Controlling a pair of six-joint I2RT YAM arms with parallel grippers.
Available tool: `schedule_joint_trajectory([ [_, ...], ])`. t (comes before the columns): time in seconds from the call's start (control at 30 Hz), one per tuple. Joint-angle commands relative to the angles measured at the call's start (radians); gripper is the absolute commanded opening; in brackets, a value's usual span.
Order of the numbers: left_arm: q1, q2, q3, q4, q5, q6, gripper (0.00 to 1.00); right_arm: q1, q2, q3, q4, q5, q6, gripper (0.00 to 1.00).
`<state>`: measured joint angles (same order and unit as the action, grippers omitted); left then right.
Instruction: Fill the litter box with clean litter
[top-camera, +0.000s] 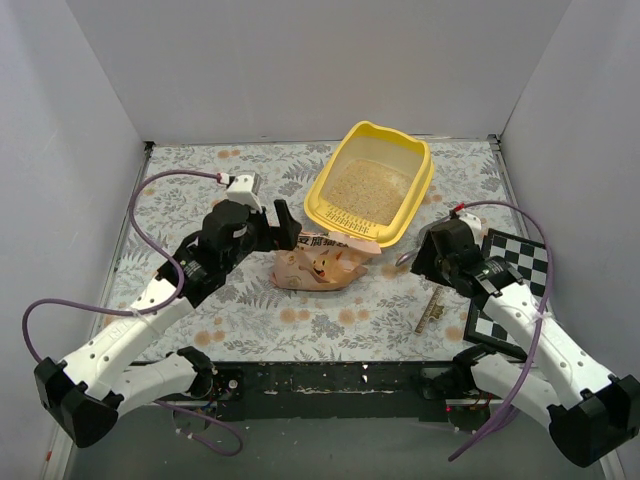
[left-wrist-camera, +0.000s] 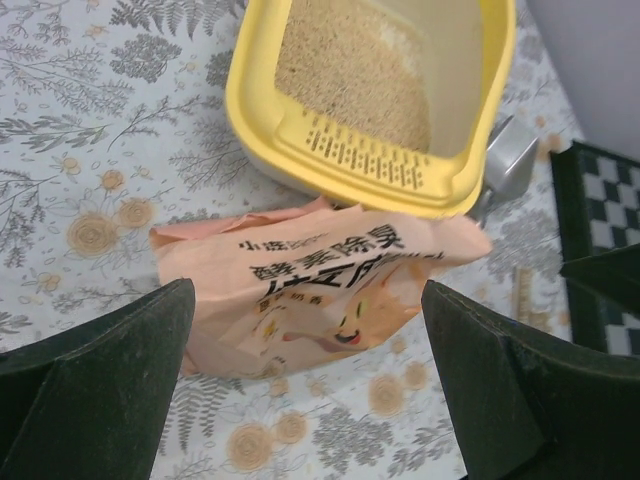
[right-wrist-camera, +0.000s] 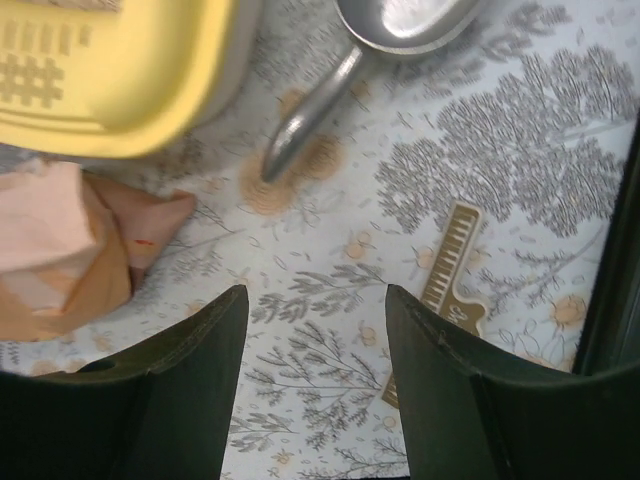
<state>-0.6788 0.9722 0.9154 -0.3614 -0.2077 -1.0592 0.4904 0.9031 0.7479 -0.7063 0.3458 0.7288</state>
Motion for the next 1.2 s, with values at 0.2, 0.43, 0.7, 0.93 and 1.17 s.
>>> schedule_joint_trajectory([
  [0.2,0.244,0.108,0.283,-0.343,0.242,-0.338,0.98,-0.004,0.135,0.22,0.132,-0.119,-0.189,0.65],
  [0.43,0.554,0.181,0.199,-0.271,0.7,-0.409,0.98,-0.004,0.195,0.274,0.156,-0.185,-0.25,0.65],
  [0.7,0.66,0.27,0.013,0.007,1.065,-0.571,0.98,-0.004,0.223,0.274,0.142,-0.206,-0.296,0.66],
  [0.93,0.663,0.367,0.011,0.058,1.093,-0.584,0.98,-0.004,0.229,0.249,0.149,-0.234,-0.279,0.66],
  [1.17,0.663,0.441,0.034,0.076,1.097,-0.584,0.98,-0.004,0.221,0.238,0.154,-0.235,-0.263,0.66],
])
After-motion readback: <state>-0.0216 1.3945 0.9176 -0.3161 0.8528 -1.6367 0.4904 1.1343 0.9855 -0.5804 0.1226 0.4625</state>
